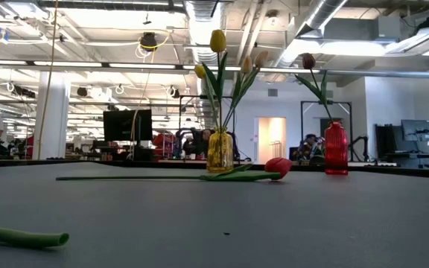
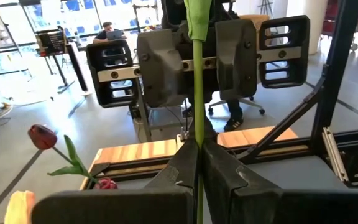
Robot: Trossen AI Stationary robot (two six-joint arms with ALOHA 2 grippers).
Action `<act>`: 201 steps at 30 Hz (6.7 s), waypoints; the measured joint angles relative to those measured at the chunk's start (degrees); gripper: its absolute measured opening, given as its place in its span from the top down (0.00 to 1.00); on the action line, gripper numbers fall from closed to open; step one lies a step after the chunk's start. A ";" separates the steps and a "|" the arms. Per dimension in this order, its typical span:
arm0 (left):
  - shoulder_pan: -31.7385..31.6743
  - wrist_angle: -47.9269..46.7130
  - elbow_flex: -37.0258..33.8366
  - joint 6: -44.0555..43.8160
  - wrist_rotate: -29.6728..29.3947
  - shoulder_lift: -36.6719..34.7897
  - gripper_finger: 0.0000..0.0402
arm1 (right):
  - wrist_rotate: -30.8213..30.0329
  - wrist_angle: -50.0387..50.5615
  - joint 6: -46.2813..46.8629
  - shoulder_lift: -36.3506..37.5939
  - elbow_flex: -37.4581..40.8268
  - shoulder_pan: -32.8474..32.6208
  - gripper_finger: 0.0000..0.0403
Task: Sort flowers into vase by color
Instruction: Put the top red flower into the red vase, then put the red flower into the red vase
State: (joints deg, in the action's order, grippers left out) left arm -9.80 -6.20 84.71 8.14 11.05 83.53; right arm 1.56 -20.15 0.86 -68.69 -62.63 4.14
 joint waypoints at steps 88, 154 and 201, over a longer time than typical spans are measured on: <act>-4.98 -17.27 -0.02 -6.08 -19.21 -8.94 0.61 | -21.03 38.31 -1.02 29.40 18.61 35.82 0.94; -3.78 -40.43 -0.52 -8.37 -7.80 -8.41 0.61 | -3.90 60.74 7.17 29.30 16.72 35.68 0.34; 1.18 -43.65 -3.97 -9.55 -7.89 -8.48 0.61 | 9.03 62.96 28.75 24.75 13.23 47.54 0.34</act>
State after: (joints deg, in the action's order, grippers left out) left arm -8.62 -49.84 80.74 -1.41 3.16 75.05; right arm 10.59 42.81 29.62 -43.93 -49.40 51.68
